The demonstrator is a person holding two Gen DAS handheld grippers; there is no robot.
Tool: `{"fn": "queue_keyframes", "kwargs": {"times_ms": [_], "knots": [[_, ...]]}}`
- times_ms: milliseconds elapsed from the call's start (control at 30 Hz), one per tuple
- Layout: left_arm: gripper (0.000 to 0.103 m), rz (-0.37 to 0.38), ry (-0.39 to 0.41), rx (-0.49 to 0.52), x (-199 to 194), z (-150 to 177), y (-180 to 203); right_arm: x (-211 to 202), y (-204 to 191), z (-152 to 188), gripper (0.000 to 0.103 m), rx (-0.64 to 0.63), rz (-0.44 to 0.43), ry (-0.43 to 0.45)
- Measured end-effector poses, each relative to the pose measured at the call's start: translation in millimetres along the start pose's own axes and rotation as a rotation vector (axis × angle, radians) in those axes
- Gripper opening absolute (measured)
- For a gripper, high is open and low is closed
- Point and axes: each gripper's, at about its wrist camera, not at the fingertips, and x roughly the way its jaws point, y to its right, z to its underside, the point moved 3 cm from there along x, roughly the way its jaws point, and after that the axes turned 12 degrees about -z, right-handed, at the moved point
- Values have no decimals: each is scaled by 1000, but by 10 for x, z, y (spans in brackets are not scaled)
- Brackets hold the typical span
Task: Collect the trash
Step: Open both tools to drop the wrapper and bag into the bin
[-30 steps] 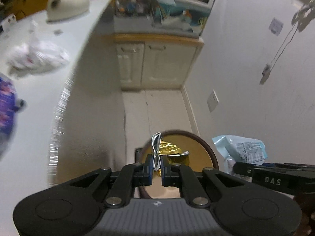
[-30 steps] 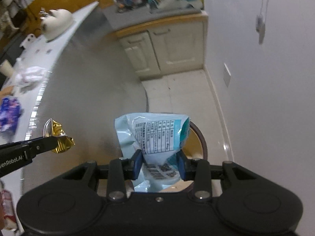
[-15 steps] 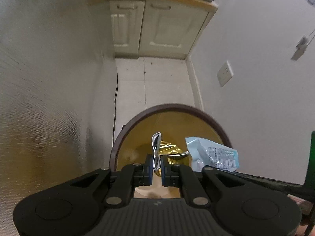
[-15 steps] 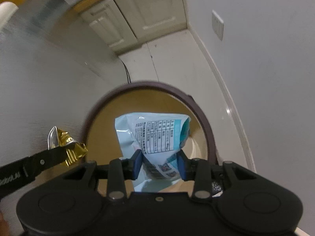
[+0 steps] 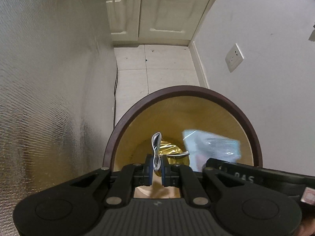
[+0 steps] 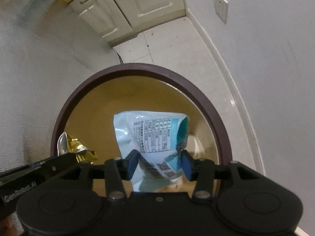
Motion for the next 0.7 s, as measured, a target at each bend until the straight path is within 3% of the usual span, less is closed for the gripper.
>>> {"fn": "queue_keyframes", "kwargs": {"times_ms": [133,633,700], "knots": [[8,-1,-5,4,11,27,7,-50,-13,25,63,-1,-24,6],[10,46,-10,85,84,50,322,-451,174,100,63,105,-42,92],[18,46,-10,126,103,63,392,-512,204,105,63,122,-47,110]]}}
